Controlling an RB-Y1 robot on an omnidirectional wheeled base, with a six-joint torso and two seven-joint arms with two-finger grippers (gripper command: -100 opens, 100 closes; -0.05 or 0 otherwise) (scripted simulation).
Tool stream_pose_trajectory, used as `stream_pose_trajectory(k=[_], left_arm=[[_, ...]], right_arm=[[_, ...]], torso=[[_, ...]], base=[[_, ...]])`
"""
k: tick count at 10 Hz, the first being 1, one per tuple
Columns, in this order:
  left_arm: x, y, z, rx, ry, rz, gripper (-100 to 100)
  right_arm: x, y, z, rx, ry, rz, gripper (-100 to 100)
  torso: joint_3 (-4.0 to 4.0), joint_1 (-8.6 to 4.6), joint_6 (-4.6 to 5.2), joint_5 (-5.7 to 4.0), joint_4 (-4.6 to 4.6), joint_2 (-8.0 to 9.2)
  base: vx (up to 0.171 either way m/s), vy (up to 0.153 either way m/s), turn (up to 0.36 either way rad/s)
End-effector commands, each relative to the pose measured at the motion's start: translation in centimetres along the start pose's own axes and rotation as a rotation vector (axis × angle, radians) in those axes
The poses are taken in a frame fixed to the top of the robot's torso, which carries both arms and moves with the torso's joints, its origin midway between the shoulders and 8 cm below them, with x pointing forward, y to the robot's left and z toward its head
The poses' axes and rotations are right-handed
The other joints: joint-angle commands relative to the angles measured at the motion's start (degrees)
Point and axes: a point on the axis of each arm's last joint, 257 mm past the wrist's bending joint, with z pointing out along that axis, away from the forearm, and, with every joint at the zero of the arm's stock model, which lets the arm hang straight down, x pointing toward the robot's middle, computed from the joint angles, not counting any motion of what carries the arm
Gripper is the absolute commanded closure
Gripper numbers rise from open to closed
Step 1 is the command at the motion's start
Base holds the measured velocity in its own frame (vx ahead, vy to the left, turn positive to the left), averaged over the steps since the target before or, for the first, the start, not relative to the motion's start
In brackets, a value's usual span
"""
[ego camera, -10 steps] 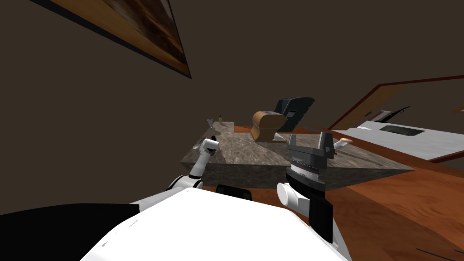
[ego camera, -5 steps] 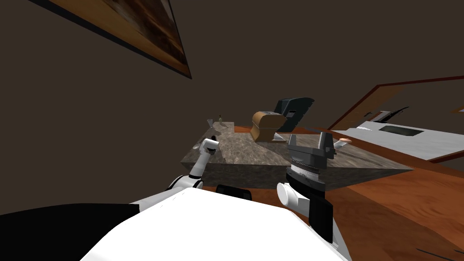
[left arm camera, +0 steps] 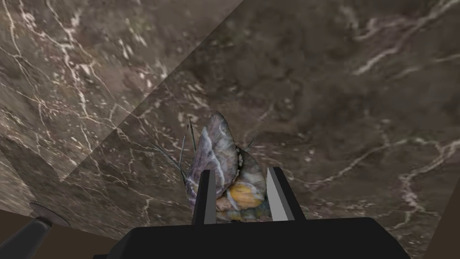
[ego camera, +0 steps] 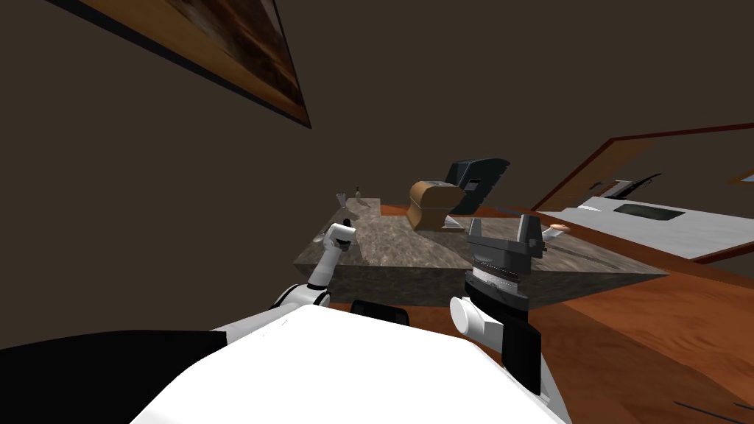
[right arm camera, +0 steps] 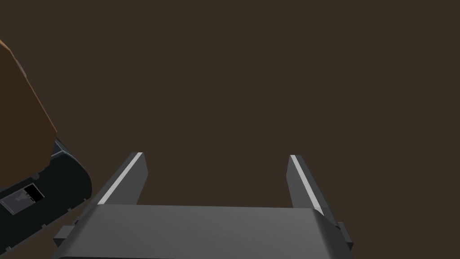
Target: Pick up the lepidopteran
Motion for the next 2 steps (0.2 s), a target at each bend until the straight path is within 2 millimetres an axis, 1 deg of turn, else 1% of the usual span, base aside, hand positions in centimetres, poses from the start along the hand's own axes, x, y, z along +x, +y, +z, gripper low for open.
stream_pose_trajectory(k=[1,2], left_arm=[[0.00,0.00,0.00,0.000,0.000,0.000,100],[0.01,0.01,-0.06,-0.001,0.000,0.000,0]], right_arm=[[0.00,0.00,0.00,0.000,0.000,0.000,0],[0.00,0.00,0.00,0.000,0.000,0.000,0]], torso=[[0.00,0.00,0.00,0.00,0.00,0.00],[-0.02,0.01,-0.01,0.01,-0.02,-0.02]], base=[[0.000,0.000,0.000],[0.000,0.000,0.000]])
